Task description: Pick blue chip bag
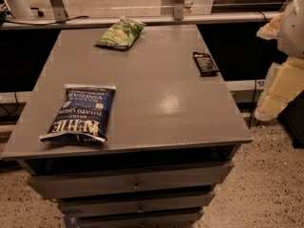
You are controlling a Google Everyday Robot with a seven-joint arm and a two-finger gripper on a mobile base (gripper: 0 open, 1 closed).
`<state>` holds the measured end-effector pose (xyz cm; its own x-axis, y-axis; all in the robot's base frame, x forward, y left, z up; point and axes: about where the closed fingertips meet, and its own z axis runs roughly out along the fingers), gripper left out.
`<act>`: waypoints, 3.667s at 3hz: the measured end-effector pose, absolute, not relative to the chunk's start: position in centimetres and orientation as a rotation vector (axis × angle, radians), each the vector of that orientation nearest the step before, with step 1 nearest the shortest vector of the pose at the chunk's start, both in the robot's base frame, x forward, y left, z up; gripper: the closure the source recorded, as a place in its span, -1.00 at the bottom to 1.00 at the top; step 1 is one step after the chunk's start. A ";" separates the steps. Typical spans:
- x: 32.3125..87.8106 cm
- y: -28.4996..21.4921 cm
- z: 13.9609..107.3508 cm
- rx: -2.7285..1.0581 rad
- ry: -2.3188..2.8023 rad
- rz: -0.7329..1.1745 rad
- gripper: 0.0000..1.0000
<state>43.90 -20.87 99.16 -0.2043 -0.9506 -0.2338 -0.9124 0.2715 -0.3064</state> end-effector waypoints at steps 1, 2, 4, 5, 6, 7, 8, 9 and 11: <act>44.9 -17.8 97.8 -1.673 2.105 -0.066 -1.00; 46.1 -11.0 95.0 -1.673 1.973 0.083 -1.00; 46.1 2.3 90.4 -1.593 1.812 0.437 -1.00; 45.0 7.9 89.0 -1.556 1.767 0.580 -1.00; 45.0 11.8 87.2 -1.534 1.743 0.665 -1.00; 45.0 14.0 85.2 -1.518 1.740 0.714 -1.00; 45.6 15.0 83.3 -1.498 1.749 0.733 -0.65; 46.6 15.0 82.7 -1.479 1.764 0.732 -0.19; 46.8 15.0 83.0 -1.477 1.767 0.729 0.77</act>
Offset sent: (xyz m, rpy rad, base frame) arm 0.0410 0.1876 -0.0793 0.3949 -0.0687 0.2336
